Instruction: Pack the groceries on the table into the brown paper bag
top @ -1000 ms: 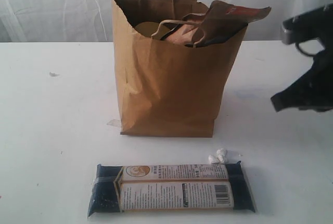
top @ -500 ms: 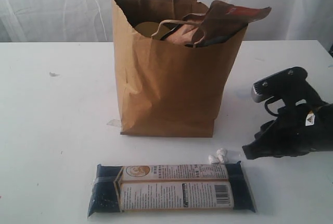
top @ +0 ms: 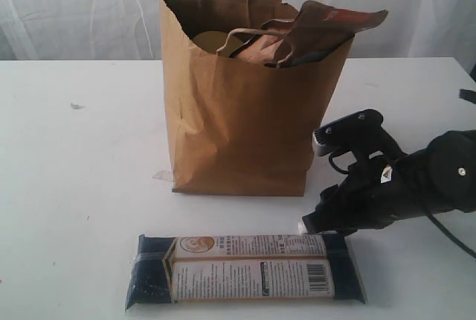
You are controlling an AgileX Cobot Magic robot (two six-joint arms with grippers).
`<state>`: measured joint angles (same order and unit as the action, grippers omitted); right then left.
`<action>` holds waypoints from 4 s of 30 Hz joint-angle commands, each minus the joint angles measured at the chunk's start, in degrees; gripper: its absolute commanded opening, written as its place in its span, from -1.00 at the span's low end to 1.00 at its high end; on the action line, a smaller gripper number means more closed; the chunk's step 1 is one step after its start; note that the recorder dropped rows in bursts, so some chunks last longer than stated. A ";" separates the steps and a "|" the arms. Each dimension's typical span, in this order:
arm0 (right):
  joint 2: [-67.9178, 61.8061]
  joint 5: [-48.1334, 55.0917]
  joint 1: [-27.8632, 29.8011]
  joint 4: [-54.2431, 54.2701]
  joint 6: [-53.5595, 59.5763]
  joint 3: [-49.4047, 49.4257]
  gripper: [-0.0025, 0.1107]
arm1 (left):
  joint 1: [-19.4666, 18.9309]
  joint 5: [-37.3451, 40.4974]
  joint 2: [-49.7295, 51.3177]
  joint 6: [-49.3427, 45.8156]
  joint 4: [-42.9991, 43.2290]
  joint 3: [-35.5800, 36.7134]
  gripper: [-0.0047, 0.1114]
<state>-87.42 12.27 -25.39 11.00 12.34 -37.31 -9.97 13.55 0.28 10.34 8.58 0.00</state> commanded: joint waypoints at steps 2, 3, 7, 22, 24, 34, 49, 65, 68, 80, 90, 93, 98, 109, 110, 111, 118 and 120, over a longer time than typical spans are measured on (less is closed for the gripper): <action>-5.44 -0.90 -0.26 2.65 -0.46 -1.80 -0.10 | 0.42 -0.26 -0.28 0.02 0.02 0.00 -0.92; -6.15 -1.02 -0.26 2.65 -0.46 -2.07 -0.10 | 0.42 -0.26 -0.28 0.02 0.02 0.00 -0.92; -9.05 -2.31 -0.26 2.65 -0.46 -3.85 -0.10 | 0.42 -0.26 -0.28 0.02 0.02 0.00 -0.92; -12.79 -4.17 -0.26 2.65 -0.58 -5.61 -0.69 | 0.42 -0.26 -0.28 0.13 0.02 0.00 -0.92; -12.57 -2.90 -0.26 2.65 -0.58 -5.61 -0.85 | 0.42 -0.26 -0.28 0.13 0.02 0.00 -0.92; -7.98 4.88 -0.26 3.37 -0.58 -5.61 -0.96 | 0.42 -0.26 -0.28 0.13 0.02 0.00 -0.92; 19.92 35.24 -0.26 1.05 -0.58 -5.50 -0.96 | 0.42 -0.26 -0.28 0.13 0.02 0.00 -0.92; 18.77 38.47 -0.26 31.53 14.59 -41.13 -0.96 | 0.42 -0.26 -0.28 0.12 0.02 0.00 -0.92; 9.73 34.92 -0.26 31.42 16.75 -47.65 -0.96 | 0.42 -0.26 -0.28 0.12 0.02 0.00 -0.92; -7.78 18.77 -0.26 25.83 18.43 -54.35 -0.94 | 0.42 -0.26 -0.28 0.12 0.02 0.00 -0.92; -9.25 18.45 -0.26 25.43 18.43 -54.58 -0.59 | 0.42 -0.26 -0.28 0.12 0.02 0.00 -0.92; -9.25 19.71 -0.26 25.43 18.43 -54.58 -0.57 | 0.42 -0.26 -0.28 0.12 0.02 0.00 -0.92; -8.14 23.29 -0.26 24.23 18.43 -54.58 -0.57 | 0.42 -0.26 -0.28 0.12 0.02 0.00 -0.92; 4.79 29.61 -0.26 15.49 18.43 -54.58 -0.74 | 0.42 -0.26 -0.28 0.12 0.02 0.00 -0.92; 6.32 31.77 -0.26 12.57 18.02 -54.58 -0.82 | 0.42 -0.26 -0.28 0.12 0.02 0.00 -0.92; 7.74 33.79 -0.26 9.95 17.29 -54.58 -0.90 | 0.42 -0.26 -0.28 0.12 0.02 0.00 -0.92; 13.69 51.05 -0.26 -22.49 -2.28 -53.51 -0.96 | 0.42 -0.26 -0.28 0.01 0.02 0.00 -0.92; 15.48 51.64 -0.26 -29.05 -6.30 -51.46 -0.96 | 0.42 -0.26 -0.28 0.01 0.02 0.00 -0.92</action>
<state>-74.17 61.23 -25.71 -6.68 13.53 -90.74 -9.97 13.55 0.28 10.34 8.58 0.00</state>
